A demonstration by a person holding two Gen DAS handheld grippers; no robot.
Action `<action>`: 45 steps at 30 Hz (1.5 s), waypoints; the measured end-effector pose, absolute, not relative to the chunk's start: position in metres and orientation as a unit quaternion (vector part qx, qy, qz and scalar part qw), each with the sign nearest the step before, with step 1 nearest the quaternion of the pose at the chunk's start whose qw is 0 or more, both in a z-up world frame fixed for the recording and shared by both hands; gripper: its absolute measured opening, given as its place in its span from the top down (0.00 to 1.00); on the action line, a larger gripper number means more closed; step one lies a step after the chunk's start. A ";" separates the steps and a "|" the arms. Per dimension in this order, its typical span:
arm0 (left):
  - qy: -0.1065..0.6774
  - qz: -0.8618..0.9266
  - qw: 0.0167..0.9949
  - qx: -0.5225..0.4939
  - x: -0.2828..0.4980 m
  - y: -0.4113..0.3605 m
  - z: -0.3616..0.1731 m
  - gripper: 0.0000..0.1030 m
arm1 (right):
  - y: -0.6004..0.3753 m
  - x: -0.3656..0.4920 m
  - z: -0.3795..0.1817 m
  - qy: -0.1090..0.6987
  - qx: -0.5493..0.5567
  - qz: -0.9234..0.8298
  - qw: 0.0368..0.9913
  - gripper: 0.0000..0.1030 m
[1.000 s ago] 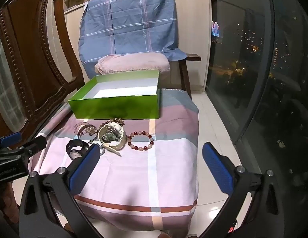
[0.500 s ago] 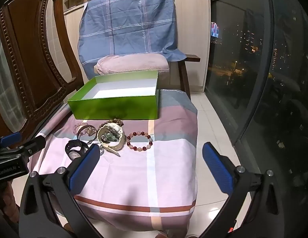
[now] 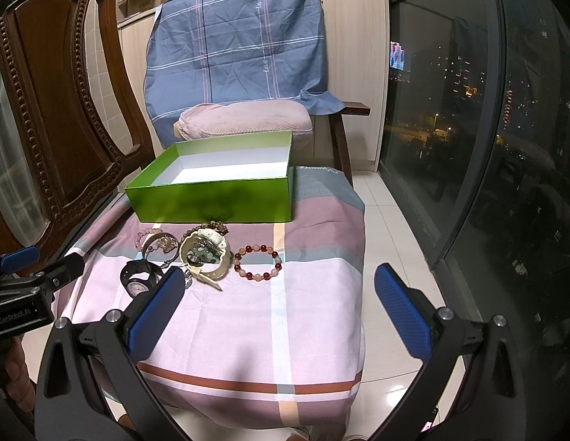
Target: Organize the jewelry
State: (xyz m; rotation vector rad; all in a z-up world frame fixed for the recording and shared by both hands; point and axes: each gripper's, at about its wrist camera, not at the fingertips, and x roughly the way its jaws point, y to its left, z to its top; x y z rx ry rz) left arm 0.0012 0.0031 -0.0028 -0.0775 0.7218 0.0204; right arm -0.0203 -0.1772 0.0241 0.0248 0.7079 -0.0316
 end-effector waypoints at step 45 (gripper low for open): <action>0.359 0.012 0.933 -0.036 0.000 0.005 -0.008 0.04 | -0.177 -0.020 0.025 0.347 0.008 -0.017 0.938 0.03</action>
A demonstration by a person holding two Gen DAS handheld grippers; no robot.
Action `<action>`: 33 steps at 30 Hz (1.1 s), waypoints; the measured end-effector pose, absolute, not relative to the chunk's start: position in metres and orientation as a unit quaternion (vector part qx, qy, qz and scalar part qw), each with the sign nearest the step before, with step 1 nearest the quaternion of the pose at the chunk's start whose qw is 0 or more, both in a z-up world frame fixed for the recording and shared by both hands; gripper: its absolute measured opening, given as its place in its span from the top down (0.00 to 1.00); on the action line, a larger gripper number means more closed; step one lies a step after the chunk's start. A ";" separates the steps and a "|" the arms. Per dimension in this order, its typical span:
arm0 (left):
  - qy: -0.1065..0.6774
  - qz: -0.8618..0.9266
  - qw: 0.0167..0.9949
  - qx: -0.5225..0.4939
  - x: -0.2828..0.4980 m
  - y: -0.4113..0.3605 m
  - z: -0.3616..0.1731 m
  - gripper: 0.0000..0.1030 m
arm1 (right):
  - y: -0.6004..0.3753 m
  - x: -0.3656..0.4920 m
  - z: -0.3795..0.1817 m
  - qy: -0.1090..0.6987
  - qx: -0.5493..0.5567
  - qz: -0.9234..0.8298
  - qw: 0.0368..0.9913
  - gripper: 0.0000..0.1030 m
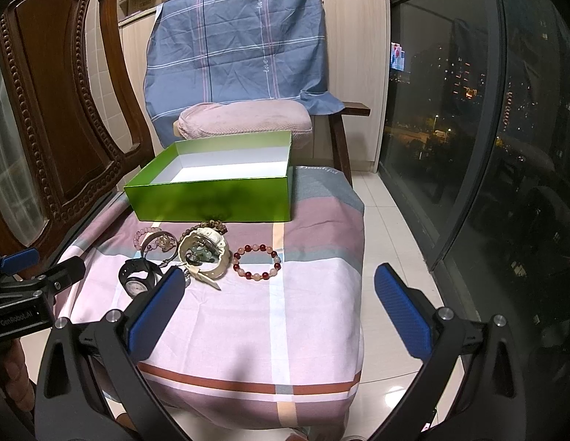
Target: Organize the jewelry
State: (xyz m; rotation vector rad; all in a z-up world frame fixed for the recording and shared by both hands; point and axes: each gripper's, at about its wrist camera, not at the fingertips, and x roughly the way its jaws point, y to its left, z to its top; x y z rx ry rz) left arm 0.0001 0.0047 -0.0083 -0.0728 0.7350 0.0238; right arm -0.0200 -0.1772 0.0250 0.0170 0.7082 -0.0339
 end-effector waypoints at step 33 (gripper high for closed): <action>0.387 0.029 0.920 -0.062 0.004 0.008 -0.023 0.04 | -0.174 -0.024 0.022 0.312 -0.010 -0.040 0.949 0.03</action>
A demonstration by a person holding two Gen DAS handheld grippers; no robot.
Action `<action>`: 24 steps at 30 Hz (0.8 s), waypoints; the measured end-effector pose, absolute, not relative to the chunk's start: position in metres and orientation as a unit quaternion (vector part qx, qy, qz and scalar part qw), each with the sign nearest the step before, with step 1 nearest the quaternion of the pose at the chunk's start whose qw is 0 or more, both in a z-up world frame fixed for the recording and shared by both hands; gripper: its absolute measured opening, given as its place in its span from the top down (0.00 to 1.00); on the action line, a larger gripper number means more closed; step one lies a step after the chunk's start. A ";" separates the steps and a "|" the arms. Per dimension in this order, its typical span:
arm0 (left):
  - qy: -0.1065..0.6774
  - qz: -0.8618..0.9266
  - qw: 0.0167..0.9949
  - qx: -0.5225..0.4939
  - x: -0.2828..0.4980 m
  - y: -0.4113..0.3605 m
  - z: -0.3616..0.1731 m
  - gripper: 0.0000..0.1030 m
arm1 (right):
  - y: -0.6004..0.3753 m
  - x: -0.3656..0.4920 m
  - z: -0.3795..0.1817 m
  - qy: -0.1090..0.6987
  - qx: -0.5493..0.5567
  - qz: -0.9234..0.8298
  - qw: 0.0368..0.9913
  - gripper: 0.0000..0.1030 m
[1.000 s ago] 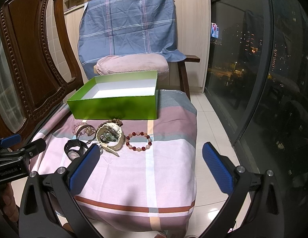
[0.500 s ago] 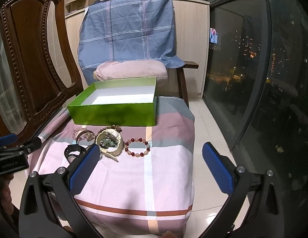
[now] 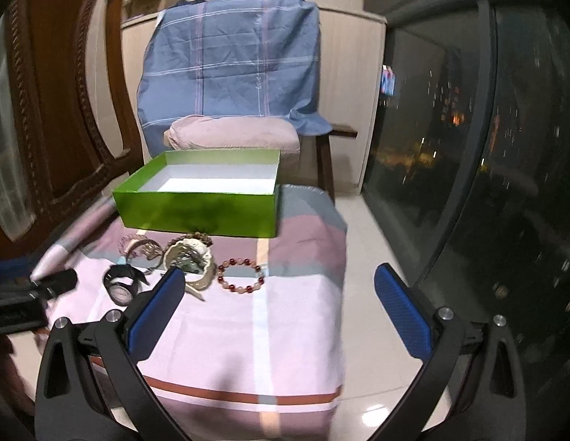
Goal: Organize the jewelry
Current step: 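Grasp the black watch strap with the left tool while the right tool approaches the bead bracelet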
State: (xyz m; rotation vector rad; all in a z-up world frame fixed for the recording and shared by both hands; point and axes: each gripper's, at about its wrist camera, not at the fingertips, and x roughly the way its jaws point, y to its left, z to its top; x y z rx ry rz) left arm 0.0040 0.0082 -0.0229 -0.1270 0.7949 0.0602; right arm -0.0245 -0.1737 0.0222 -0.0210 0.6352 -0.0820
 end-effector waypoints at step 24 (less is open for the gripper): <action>0.443 0.011 0.897 -0.013 0.035 0.008 -0.023 0.04 | -0.150 0.011 0.072 0.278 -0.089 0.000 0.956 0.03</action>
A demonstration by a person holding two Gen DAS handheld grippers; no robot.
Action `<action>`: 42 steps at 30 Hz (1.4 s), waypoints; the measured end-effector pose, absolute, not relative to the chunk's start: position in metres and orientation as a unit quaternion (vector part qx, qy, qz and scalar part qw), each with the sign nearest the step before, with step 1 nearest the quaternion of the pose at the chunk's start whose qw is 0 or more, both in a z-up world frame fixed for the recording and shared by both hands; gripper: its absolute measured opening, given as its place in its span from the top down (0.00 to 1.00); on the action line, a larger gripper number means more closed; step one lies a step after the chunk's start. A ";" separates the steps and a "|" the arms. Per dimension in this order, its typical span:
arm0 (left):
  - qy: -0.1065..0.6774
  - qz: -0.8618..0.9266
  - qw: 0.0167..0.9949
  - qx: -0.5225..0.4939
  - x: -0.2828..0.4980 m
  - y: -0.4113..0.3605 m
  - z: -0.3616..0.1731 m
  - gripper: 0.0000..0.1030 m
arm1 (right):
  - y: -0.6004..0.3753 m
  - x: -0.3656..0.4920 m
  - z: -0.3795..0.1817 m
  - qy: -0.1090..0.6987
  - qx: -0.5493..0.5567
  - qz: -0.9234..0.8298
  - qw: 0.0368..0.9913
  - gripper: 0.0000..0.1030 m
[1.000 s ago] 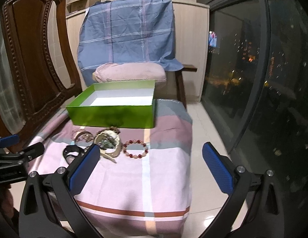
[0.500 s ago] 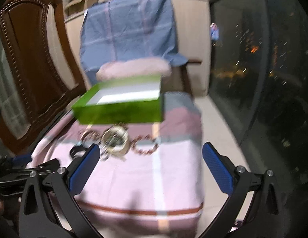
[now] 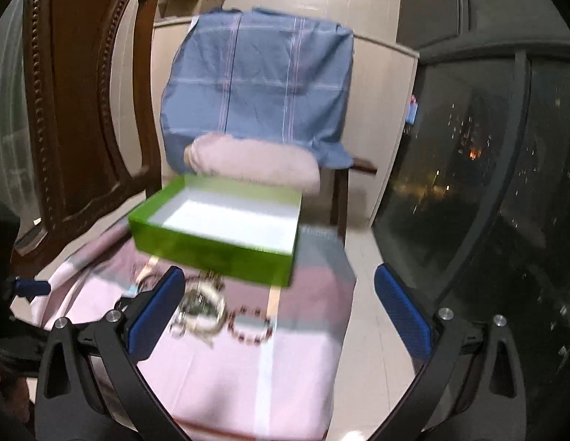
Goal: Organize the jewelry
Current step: 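Grasp the black watch strap with the left tool while the right tool approaches the bead bracelet, then grasp the red-and-white bead bracelet with the right tool while the left tool lifts the black watch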
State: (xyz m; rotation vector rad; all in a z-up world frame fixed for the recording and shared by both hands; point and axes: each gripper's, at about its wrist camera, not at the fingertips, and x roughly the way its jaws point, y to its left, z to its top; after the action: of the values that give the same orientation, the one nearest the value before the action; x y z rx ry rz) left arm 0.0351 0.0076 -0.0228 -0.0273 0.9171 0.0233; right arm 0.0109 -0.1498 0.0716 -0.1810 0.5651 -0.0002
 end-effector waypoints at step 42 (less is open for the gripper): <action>0.334 -0.044 0.941 -0.037 0.039 0.021 0.008 0.70 | -0.170 0.084 -0.056 0.436 -0.104 0.018 0.894 0.27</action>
State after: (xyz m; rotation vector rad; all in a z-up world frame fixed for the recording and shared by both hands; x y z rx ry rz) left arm 0.0389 0.0207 0.0076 -0.0763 0.6812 -0.0894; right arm 0.0839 -0.1699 -0.0555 -0.2167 0.9051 0.0371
